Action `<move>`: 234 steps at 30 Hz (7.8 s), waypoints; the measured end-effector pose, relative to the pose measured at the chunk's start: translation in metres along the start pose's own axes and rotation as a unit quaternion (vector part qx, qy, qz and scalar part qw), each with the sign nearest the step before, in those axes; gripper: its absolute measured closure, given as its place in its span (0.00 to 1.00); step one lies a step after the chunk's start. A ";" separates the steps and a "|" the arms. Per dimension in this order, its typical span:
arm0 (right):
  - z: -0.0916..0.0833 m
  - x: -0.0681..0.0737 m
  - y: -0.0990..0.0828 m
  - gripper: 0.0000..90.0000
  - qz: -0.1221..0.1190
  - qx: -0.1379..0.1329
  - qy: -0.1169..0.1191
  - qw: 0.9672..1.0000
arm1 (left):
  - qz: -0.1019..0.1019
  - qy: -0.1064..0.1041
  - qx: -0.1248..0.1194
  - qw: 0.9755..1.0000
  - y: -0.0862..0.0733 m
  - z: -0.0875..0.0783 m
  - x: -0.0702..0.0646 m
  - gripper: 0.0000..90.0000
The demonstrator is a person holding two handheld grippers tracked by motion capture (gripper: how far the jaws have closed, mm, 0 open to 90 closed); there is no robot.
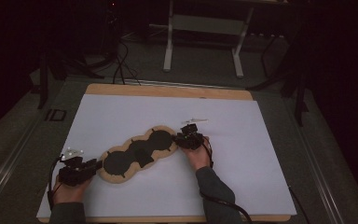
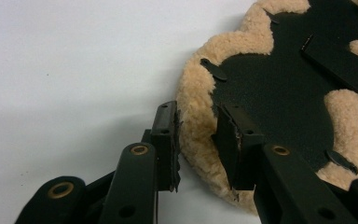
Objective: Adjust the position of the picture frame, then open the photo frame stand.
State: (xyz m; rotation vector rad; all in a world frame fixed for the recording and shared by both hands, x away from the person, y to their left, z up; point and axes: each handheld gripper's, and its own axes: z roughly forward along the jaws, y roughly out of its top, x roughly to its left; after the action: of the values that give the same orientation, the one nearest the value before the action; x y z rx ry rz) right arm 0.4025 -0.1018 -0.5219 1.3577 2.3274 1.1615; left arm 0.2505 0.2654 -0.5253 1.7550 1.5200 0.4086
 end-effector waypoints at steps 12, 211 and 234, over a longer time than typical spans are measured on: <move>0.002 -0.008 0.002 0.84 0.037 0.015 0.037 0.999 | -0.035 -0.014 0.003 0.999 -0.001 0.000 0.003 0.75; -0.140 -0.095 -0.094 0.48 -0.007 0.001 -0.093 0.996 | 0.168 -0.133 -0.065 0.975 0.044 0.033 -0.106 0.69; -0.143 -0.096 -0.093 0.48 -0.027 -0.043 -0.115 0.992 | 0.244 -0.166 -0.008 0.956 0.021 0.063 -0.159 1.00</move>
State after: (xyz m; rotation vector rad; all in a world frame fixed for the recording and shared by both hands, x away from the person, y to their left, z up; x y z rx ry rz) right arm 0.3207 -0.2796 -0.5127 1.3140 2.1152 1.0182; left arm 0.2699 0.0950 -0.5138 2.0619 0.8408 0.3415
